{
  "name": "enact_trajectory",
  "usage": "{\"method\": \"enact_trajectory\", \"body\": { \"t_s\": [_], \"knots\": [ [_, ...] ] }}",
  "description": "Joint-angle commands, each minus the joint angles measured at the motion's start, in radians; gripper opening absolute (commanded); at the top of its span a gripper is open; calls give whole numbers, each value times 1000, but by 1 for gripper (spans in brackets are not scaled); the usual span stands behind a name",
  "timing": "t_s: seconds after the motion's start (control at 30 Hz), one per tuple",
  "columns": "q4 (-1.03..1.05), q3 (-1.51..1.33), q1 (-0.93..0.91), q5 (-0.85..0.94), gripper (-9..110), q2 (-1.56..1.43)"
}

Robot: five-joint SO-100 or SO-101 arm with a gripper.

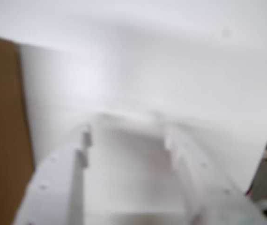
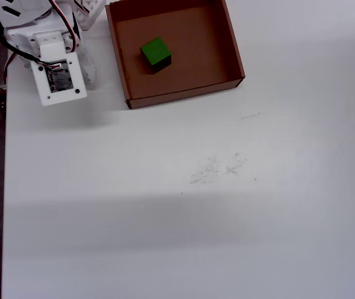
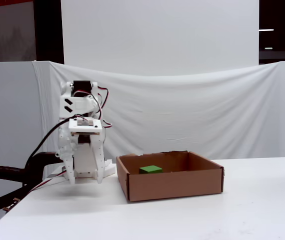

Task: Grasp a green cube and put it in a box.

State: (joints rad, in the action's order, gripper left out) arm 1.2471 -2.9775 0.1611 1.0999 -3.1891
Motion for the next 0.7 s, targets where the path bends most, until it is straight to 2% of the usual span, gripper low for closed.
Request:
{"method": "enact_trajectory", "body": {
  "t_s": [0.0, 0.67],
  "knots": [
    [-8, 6, 3, -6, 21, 8],
    [-9, 6, 3, -31, 21, 8]
  ]
}}
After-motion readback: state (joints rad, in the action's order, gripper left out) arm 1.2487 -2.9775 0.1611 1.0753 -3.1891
